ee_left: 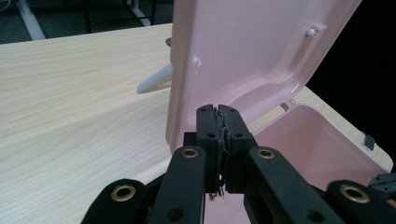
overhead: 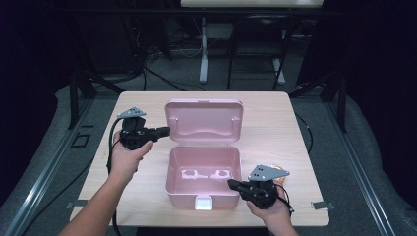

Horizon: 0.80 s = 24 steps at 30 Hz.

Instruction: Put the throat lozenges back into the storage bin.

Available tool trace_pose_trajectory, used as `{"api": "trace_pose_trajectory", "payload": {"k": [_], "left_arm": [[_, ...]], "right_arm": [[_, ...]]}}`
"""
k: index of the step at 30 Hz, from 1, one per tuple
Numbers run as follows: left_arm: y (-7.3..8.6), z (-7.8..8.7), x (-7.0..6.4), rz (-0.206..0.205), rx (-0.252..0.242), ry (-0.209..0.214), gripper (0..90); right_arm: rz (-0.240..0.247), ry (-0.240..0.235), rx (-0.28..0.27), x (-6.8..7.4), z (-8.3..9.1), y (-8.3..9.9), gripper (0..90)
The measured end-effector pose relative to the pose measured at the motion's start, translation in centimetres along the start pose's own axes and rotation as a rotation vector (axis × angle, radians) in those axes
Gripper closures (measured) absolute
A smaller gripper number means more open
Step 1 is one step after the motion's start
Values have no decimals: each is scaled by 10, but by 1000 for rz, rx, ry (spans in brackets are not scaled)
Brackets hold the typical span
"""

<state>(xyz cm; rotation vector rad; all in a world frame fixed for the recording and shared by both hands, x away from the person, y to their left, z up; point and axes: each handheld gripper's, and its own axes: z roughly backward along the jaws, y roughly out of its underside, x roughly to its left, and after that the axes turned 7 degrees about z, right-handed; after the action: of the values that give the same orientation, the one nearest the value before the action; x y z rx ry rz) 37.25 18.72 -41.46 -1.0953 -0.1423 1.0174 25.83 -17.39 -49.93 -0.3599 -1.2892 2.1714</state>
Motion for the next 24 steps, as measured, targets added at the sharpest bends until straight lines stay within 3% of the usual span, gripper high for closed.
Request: {"api": "trace_pose_trajectory", "payload": {"k": [10,17,24], "left_arm": [[11,-5,4,4,14,12,782],[23,-3,7,-16,4,-12,715],[43,-3,13,-2,-5,-22,681]], "right_arm": [[3,2,2,0,0,0,900],[6,10,1,0,0,0,900],[6,6,-1,1,0,0,900]]}}
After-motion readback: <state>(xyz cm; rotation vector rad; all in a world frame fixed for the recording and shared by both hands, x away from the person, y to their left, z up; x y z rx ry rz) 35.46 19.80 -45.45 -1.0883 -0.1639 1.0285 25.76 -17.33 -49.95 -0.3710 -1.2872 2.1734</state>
